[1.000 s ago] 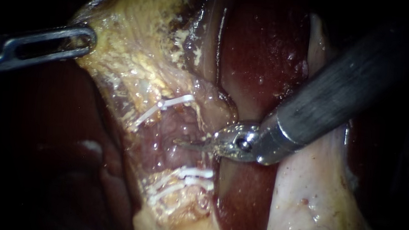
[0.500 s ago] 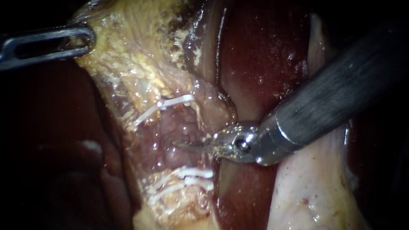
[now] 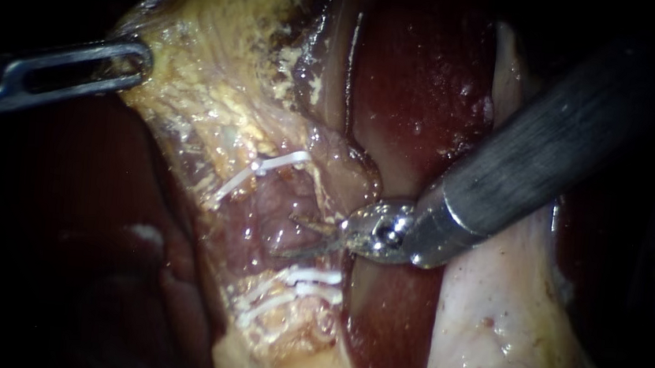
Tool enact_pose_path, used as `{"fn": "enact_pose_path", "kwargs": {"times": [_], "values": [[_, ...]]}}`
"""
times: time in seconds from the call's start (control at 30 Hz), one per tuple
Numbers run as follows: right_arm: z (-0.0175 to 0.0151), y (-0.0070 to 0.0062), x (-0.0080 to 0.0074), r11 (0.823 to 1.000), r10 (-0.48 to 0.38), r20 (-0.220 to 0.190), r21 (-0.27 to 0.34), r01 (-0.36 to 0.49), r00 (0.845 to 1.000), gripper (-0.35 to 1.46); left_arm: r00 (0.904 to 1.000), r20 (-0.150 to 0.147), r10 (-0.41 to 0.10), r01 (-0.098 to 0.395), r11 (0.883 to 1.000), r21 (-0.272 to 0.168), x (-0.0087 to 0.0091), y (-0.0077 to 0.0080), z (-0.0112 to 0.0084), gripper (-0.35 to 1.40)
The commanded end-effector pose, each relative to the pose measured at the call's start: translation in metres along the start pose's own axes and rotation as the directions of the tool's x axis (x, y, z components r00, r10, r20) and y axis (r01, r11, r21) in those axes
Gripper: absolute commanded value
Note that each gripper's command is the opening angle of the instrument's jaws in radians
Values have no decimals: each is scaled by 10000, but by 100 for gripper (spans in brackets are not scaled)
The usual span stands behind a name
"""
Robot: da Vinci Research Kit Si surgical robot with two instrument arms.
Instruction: Go back from the cut right tube
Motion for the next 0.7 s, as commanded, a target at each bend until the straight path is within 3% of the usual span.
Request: {"fn": "enact_pose_path", "kwargs": {"times": [0.03,0.1,0.13,0.2,0.3,0.37,0.47,0.7], "values": [[-5,-1,0,9977,-678,-72,47,679,9977,89,10000,0,0,0,10000,-1,0,0,0,-35],[-13,-4,-1,9882,-1520,-376,146,1527,9877,94,10000,0,0,0,10000,-3,0,0,-1,-35],[-19,-5,-2,9767,-2118,-754,197,2139,9744,99,10000,1,0,0,10000,-4,0,0,-1,-35],[-27,-8,-4,9580,-2822,-1076,208,2859,9533,104,10000,2,0,0,10000,-6,0,0,-1,-35],[-40,-11,-5,9289,-3658,-1307,93,3701,9215,114,10000,4,0,0,10000,-8,0,0,-1,-35],[-50,-12,-3,9001,-4332,-1446,-181,4354,8896,125,10000,5,1,-1,10000,-10,0,0,0,-35],[-71,-11,3,8723,-4880,-1698,-603,4853,8562,133,10000,7,1,-1,10000,-13,1,0,-1,-35],[-124,-7,15,8421,-5389,-2112,-1601,5150,8155,143,10000,34,13,-13,10000,-36,4,0,2,-35]]}}
